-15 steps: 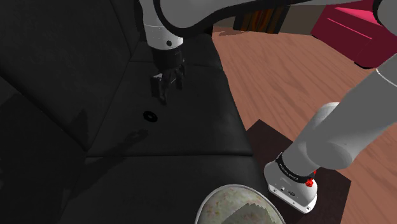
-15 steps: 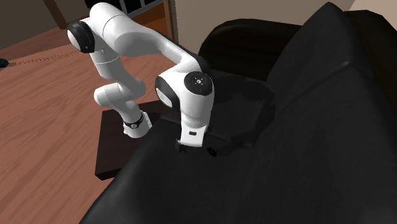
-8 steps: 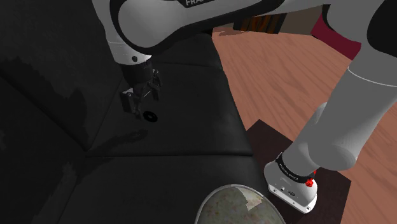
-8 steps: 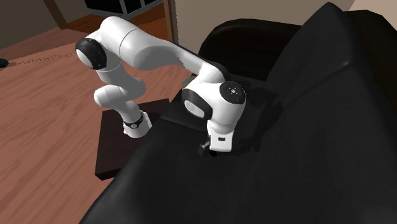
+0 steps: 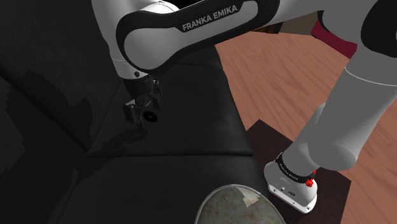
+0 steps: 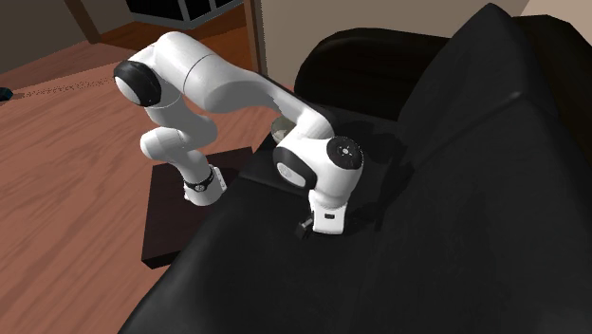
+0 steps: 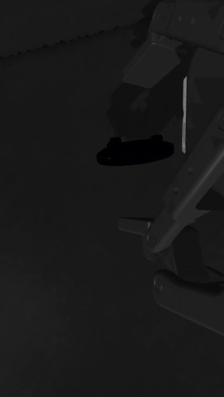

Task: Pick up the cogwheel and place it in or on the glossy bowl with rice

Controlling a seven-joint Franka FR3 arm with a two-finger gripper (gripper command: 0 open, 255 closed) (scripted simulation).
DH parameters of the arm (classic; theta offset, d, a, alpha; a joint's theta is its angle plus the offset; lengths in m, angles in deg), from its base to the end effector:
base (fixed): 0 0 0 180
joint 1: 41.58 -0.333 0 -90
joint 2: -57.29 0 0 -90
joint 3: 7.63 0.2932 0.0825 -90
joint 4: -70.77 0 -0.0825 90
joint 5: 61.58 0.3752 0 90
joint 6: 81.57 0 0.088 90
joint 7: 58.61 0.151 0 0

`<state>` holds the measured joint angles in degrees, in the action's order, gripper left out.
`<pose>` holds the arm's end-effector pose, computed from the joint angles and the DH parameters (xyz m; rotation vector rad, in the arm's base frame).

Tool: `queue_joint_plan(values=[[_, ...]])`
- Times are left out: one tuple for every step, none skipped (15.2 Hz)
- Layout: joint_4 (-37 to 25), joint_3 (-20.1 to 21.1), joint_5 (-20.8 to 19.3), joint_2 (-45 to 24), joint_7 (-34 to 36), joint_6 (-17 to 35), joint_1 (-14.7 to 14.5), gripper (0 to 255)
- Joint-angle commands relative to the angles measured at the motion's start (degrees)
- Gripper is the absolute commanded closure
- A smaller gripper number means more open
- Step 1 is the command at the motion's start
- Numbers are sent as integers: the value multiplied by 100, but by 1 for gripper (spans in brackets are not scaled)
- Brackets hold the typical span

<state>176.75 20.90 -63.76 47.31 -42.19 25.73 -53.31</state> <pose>0.4414 0.3595 0.3663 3.0435 0.6627 -0.2131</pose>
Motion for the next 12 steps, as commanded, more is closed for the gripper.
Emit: queue_joint_plan(values=[[48,-1,3,10,-3,41,3,0],[47,-1,3,10,-2,41,3,0],[47,-1,3,10,-2,41,3,0],[47,-1,3,10,-2,41,3,0],[47,-1,3,10,-2,41,3,0],[47,-1,3,10,-2,41,3,0],[47,-1,3,10,-2,41,3,255],[47,-1,3,10,-2,41,3,255],[47,-1,3,10,-3,41,3,255],[47,-1,3,10,-2,41,3,255],[47,-1,3,10,-2,41,3,255],[47,-1,3,10,-3,41,3,255]])
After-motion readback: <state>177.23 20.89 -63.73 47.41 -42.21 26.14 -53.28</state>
